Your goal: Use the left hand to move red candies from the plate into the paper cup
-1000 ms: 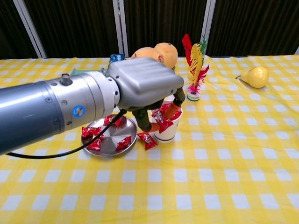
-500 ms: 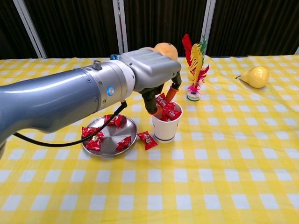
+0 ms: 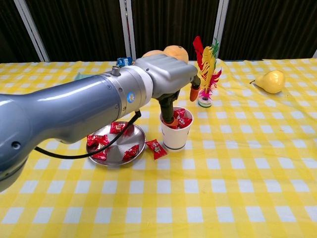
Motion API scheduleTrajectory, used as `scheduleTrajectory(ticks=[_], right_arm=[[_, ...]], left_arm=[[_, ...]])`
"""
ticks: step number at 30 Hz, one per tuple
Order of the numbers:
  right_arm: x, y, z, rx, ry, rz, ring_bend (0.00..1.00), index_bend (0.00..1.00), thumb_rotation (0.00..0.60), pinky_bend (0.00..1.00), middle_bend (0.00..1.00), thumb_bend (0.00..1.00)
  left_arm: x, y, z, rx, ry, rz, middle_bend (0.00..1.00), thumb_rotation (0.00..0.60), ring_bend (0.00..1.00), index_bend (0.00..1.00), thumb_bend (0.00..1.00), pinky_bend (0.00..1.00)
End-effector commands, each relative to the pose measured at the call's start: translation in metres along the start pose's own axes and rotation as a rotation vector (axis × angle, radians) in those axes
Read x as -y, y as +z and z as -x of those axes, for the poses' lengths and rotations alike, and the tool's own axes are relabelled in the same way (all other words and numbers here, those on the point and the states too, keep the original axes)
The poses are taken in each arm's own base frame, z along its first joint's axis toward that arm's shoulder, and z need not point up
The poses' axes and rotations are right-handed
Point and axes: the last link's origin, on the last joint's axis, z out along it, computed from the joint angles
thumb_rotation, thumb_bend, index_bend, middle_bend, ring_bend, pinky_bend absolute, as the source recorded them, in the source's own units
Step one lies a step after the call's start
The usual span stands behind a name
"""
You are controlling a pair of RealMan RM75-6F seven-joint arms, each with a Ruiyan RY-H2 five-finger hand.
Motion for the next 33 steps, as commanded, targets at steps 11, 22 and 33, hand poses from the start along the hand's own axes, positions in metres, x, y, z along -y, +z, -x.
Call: scheduleTrajectory(ticks=[11,22,33], right_arm=[[0.001,-0.002,0.001,-0.002,-0.009,-0.005,0.0,0.0,0.6,0.0,0.0,0.34],[0.001,-0.002,0.001,-0.003,-0.008,-0.004,0.0,0.0,0.6,0.0,0.0,0.34],[0.0,-0.002,0.0,-0.001,0.001,-0.002,0.0,0.0,0.6,0.0,0.0,0.34]], left_arm=[[0.045,-0.047,0.0,0.087,-0.188,-0.28,0.98,0.6,0.99,0.34,0.33,1.0],[0.057,-0.055,0.017,0.354,-0.081,-0.375,1.0,0.6,1.0,0.31,0.68,1.0],[0.033,-0.032,0.024,0.449,-0.062,-0.348,1.0,0.6,1.0,0.19,0.73,1.0]])
